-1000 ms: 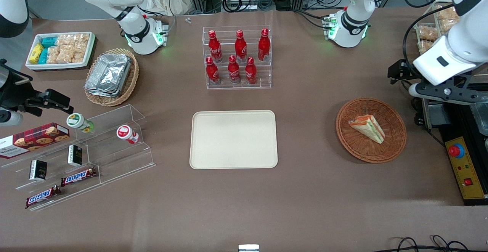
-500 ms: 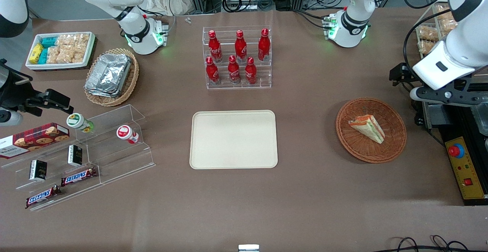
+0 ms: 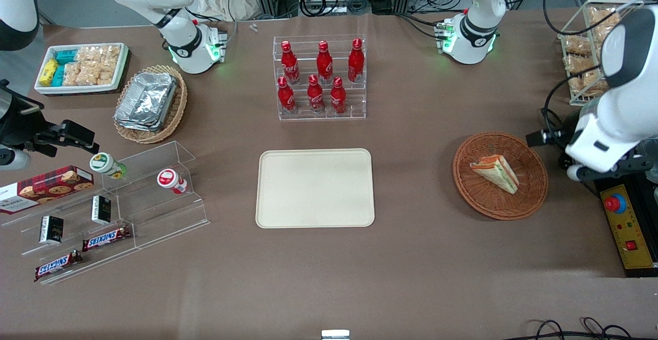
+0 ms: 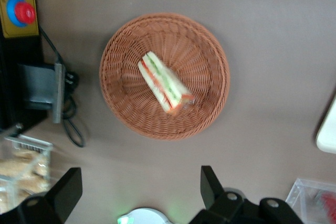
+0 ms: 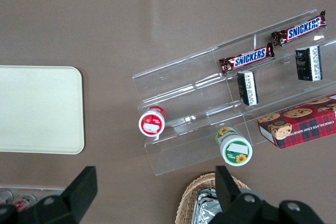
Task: Place sandwich from basket to tray
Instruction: 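Move the left gripper down over the sandwich in the wicker basket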
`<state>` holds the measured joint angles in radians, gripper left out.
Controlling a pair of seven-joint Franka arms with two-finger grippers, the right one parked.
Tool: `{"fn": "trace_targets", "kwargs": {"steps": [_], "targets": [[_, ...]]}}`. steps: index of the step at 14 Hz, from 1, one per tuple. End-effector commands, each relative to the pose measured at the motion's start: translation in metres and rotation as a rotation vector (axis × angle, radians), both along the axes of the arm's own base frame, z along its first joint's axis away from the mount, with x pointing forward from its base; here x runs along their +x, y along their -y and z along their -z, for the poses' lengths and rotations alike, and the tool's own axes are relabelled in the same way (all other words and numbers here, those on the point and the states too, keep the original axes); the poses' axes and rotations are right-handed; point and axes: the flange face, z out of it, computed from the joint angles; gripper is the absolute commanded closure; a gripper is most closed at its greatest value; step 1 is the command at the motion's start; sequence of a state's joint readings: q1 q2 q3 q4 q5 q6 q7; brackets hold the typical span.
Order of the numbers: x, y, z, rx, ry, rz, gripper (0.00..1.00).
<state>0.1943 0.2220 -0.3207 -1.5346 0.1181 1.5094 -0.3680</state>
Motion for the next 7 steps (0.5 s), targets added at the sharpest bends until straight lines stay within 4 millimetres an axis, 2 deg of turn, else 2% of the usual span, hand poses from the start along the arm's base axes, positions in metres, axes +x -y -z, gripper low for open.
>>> {"fn": "trace_targets", "kwargs": {"steps": [1, 3, 7], "targets": [[0.003, 0.007, 0.055, 0.025, -0.001, -0.235, 0.00], [-0.009, 0.011, 0.109, 0.058, 0.007, -0.367, 0.00], [-0.045, 0.000, 0.203, 0.092, 0.004, -0.517, 0.00]]}}
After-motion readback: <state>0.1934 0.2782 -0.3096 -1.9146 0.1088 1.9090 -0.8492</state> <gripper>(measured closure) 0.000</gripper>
